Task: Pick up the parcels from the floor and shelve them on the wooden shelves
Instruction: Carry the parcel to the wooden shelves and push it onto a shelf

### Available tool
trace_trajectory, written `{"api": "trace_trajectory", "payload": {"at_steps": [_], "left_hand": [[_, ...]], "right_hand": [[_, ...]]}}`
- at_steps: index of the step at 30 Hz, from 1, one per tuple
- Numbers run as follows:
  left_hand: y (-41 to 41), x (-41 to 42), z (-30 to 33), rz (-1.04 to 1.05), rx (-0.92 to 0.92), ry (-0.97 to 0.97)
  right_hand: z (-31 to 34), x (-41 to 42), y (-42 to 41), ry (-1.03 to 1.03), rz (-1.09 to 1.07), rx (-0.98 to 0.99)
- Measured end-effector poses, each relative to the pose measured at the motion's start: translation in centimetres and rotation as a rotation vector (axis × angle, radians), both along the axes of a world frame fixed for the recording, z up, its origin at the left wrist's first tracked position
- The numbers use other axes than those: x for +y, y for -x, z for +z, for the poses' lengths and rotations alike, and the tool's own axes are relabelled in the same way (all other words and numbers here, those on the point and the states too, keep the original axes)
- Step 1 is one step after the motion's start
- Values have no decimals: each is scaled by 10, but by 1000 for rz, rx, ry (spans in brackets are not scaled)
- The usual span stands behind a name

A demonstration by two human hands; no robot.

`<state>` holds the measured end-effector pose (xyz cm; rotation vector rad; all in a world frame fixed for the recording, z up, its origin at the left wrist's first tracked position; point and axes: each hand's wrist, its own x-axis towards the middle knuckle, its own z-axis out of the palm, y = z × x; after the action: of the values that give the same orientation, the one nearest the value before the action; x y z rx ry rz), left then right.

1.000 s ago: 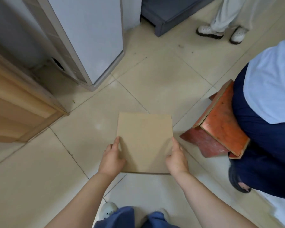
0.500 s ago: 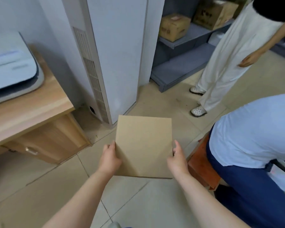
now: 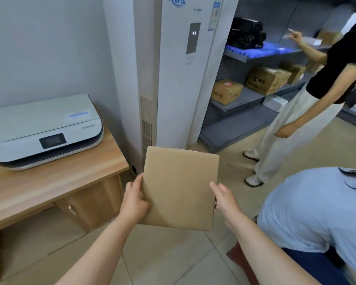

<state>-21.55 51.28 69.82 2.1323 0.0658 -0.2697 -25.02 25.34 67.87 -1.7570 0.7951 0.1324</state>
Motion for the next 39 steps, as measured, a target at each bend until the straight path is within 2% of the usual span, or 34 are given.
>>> {"api": "trace_trajectory", "payload": {"at_steps": [4, 9, 15, 20, 25, 30, 36, 39], "left_hand": [[-6, 32, 17, 20, -32, 62], [-7, 66, 42, 114, 26, 308], [-11, 95, 67, 111, -21, 270], [-10, 102, 90, 103, -26, 343], [-13, 108, 104, 166, 52, 357], [-19, 106, 112, 178, 16, 415], [-26, 96, 122, 90, -3, 424], [-30, 86, 126, 63, -12, 458]], "right_hand": [[60, 46, 3, -83, -28, -21], [76, 70, -5, -172, -31, -20], [85, 86, -21, -263, 8, -46], [95, 93, -34, -302, 26, -82], [101, 89, -48, -356, 117, -52], [102, 72, -64, -410, 293, -123], [126, 39, -85, -380, 453, -161], [134, 21, -96, -381, 533, -114]]}}
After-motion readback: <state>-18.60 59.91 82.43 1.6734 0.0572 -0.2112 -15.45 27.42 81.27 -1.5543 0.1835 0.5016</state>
